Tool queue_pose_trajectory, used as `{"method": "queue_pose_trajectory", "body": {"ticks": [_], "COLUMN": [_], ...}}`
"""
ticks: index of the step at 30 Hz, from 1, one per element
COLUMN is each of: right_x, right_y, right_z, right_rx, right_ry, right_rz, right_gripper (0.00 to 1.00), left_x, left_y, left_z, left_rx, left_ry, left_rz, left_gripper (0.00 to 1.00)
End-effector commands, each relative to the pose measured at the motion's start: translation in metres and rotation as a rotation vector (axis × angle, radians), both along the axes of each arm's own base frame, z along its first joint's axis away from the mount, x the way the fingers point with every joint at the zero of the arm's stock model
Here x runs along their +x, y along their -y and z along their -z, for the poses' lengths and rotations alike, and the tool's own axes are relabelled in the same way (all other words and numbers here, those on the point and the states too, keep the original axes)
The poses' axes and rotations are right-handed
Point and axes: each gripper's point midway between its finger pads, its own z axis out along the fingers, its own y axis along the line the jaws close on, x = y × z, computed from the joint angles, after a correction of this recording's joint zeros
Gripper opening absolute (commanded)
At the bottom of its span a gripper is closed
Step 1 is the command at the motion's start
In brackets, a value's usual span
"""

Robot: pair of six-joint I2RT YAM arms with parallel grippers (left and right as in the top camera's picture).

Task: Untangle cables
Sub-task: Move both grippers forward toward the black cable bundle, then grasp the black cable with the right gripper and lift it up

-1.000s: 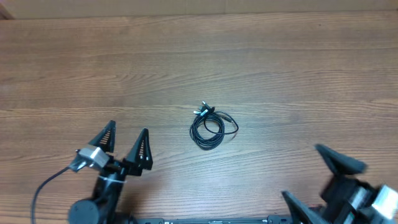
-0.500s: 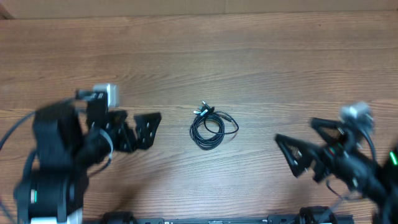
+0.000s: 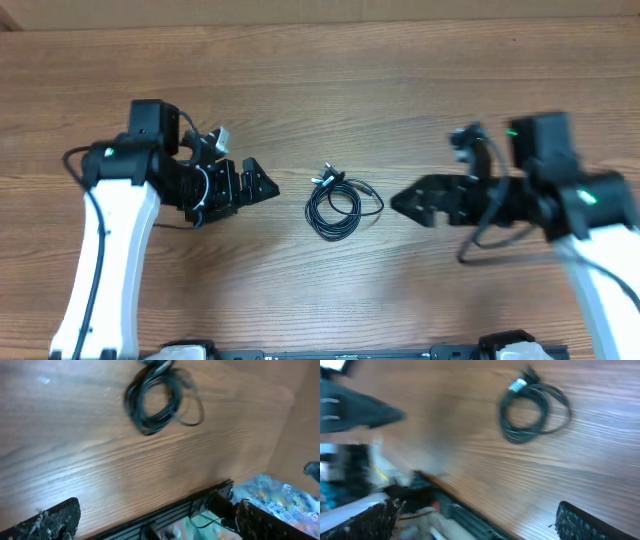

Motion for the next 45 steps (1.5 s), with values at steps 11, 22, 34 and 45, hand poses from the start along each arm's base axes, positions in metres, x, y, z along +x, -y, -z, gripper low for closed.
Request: {"method": "queue_pose_trajectory", "body": {"ticks": [11,22,34,45], "right_x": [0.044,0.041,0.046,0.042], "right_y": [-0.033,-0.088,-0.086,-0.083], "right_z": [0.138,0.148,0.166,0.197], "right_rx": [-0.702,-0.534,-0.550,-0.580], "right_ry": [0.013,0.124,0.167,0.133], "right_rz": [-0.147,-0.408,-0.411,-0.467], "right_gripper": [1.00,0.96,0.89,0.82], "left_x": [0.006,0.018,0.028,0.056], "left_y": [-0.014,-0.014,-0.027,-0.059], "left_z": [0.063,0.076,0.085,0.099], "left_rx": [0.076,0.076,0.166,0.363], "left_ry": [-0.253,-0.248,-0.198,-0.080], "left_rz": [0.012,0.011,0.010,-0.012], "left_gripper": [0.99,1.00,1.00,1.00]}}
